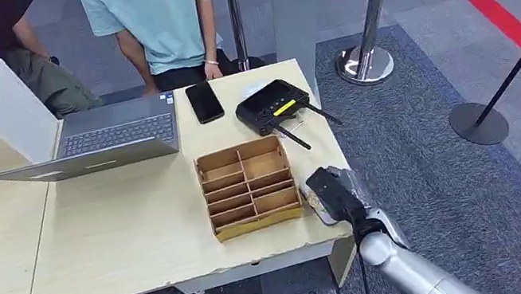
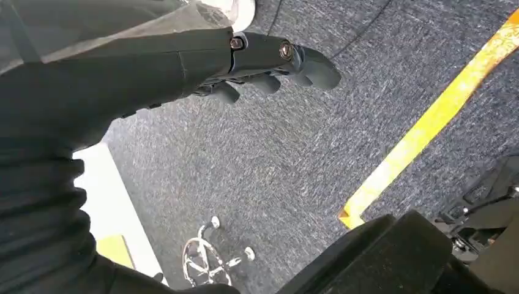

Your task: Pass the card to the sensor for recognition and then transmit it.

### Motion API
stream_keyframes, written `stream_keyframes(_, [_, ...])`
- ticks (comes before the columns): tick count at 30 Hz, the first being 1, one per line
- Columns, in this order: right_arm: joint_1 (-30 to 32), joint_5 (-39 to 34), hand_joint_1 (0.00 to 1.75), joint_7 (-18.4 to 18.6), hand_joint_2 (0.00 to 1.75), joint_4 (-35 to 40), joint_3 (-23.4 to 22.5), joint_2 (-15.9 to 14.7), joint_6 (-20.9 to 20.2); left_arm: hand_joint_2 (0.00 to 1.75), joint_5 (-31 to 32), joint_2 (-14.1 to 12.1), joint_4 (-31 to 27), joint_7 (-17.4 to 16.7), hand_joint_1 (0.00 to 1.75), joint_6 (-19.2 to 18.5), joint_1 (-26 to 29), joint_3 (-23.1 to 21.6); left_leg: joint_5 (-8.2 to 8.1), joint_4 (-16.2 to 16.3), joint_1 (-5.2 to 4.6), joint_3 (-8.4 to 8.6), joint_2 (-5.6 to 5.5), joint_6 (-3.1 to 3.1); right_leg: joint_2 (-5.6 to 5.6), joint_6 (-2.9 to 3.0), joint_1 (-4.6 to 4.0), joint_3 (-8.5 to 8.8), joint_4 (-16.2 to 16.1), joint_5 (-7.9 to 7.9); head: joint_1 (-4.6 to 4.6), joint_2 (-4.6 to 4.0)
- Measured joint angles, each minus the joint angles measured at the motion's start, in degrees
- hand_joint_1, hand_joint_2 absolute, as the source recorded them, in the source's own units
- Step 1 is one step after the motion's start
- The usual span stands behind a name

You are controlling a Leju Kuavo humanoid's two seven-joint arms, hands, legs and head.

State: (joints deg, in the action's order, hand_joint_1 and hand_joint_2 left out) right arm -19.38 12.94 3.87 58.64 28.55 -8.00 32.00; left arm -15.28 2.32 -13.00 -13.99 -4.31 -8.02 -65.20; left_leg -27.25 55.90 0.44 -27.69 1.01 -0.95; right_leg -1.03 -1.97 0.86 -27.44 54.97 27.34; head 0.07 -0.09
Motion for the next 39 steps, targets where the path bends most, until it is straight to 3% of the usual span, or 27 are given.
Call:
stream_keyframes(4, [-1.67,3.48,1.75,3.21,1.75,3.81,0.00,-1.90,-0.39,1.75,0.37,-0.02,0.00,0.42,0.00,0.00,0.02,0.00,-0.01,0.01,-0.01,-0.14,0.00,0.00,0.00,-0.01,0.00,-0.17,0.00,0.00,0.00,0.00])
stream_keyframes(17, [-8.12,8.79,1.75,7.47,1.75,13.90,0.17,-5.10,-3.67,1.75,1.82,-0.02,0.00,0.44,0.00,0.00,0.00,-0.04,-0.01,0.01,0.00,-0.41,0.00,0.00,0.00,0.00,-0.01,-0.43,0.05,0.01,0.00,0.00])
stream_keyframes(39, [-23.93,13.20,1.75,9.37,1.75,11.44,3.67,-4.37,-10.19,1.75,4.68,0.07,0.00,0.76,0.00,0.00,-0.17,-0.77,0.00,0.01,0.01,-0.64,-0.09,0.00,-0.04,0.00,-0.01,-0.59,0.07,0.02,0.00,0.00])
